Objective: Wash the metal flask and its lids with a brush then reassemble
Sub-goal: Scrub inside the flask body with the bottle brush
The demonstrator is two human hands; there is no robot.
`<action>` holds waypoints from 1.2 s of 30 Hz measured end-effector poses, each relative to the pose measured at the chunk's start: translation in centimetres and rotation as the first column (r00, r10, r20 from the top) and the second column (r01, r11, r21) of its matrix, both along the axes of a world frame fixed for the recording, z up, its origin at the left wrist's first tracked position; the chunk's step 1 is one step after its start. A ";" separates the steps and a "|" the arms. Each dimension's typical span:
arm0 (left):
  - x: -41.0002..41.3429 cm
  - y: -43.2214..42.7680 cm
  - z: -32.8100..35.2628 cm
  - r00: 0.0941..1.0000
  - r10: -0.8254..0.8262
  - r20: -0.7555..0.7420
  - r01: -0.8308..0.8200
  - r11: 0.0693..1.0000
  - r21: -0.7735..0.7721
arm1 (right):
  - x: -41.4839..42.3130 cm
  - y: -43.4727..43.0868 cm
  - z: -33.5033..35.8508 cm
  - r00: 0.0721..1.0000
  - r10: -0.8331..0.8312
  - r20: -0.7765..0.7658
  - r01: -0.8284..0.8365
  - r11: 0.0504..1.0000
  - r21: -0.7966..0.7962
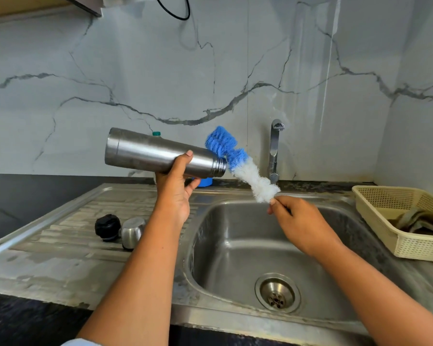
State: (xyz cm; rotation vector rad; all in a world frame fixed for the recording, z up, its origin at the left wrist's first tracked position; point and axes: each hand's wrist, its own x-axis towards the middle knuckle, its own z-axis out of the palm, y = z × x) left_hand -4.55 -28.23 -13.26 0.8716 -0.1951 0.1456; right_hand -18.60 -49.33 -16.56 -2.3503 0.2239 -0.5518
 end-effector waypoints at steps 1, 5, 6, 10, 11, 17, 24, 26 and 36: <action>0.0 0.1 0.1 1.000 -0.018 -0.015 0.017 0.999 -0.032 | 0.1 -0.1 -0.1 1.000 0.006 -0.002 -0.005 0.999 0.054; -0.6 0.7 0.4 0.991 -0.090 -0.096 0.070 0.979 -0.191 | 0.5 0.0 -0.6 0.997 0.076 0.002 -0.069 0.890 0.450; -0.7 0.8 0.5 0.988 -0.104 -0.111 0.076 0.971 -0.227 | 0.5 0.0 -0.6 0.995 0.098 0.000 -0.084 0.855 0.511; -1.0 1.0 0.5 0.973 -0.151 -0.177 0.092 0.948 -0.306 | 0.4 0.4 -0.6 0.986 0.163 -0.030 -0.126 0.853 0.506; -1.0 1.0 0.4 0.970 -0.161 -0.184 0.097 0.945 -0.313 | 0.4 0.5 -0.5 0.983 0.180 -0.034 -0.138 0.849 0.511; -1.1 0.9 0.9 0.960 -0.194 -0.202 0.130 0.947 -0.292 | 0.1 0.6 -0.3 0.965 0.263 0.017 -0.234 0.827 0.510; -0.9 2.0 1.7 0.932 -0.272 -0.242 0.192 0.932 -0.309 | -0.8 -0.8 0.3 0.941 0.328 0.088 -0.333 0.839 0.430; -0.9 1.9 1.6 0.917 -0.310 -0.251 0.229 0.925 -0.304 | -0.6 -0.6 0.3 0.931 0.339 0.133 -0.364 0.837 0.409; -1.5 1.5 1.3 0.883 -0.384 -0.271 0.308 0.908 -0.284 | 0.1 -1.9 -0.7 0.941 0.337 0.042 -0.339 0.924 0.179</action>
